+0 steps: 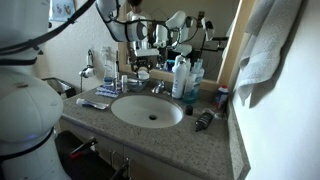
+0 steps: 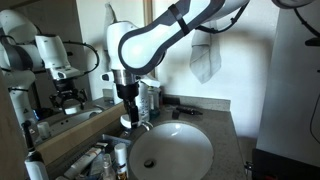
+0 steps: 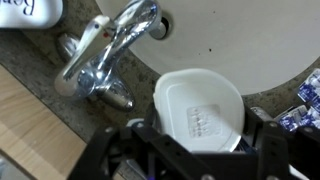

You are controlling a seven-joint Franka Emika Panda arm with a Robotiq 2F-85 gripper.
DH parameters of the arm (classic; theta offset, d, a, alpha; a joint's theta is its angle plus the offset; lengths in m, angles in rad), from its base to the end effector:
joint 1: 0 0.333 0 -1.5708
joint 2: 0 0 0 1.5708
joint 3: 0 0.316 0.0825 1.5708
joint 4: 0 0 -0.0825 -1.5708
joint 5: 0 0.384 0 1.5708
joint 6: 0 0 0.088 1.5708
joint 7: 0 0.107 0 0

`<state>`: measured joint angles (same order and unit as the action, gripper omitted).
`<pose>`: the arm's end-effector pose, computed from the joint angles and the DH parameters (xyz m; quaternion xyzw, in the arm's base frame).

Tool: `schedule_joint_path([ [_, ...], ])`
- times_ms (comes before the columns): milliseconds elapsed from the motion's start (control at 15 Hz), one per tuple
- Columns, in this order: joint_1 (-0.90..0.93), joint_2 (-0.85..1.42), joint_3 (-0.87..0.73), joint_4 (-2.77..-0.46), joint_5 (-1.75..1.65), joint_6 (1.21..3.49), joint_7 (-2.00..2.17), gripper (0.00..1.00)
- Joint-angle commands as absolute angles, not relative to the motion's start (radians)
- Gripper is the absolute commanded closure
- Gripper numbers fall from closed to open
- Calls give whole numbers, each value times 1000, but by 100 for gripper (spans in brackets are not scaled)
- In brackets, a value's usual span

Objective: Pick the object and put it in the basket

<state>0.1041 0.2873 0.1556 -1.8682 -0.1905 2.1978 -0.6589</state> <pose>0.6091 0.1493 0.3686 0.8712 0.4871 0.0120 0.0600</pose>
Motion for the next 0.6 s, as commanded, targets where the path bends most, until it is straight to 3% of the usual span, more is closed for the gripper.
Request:
schedule_joint_path([
  [0, 105, 367, 178, -1770, -191, 2189, -753, 48],
  [533, 108, 501, 195, -1614, -182, 2173, -889, 48],
])
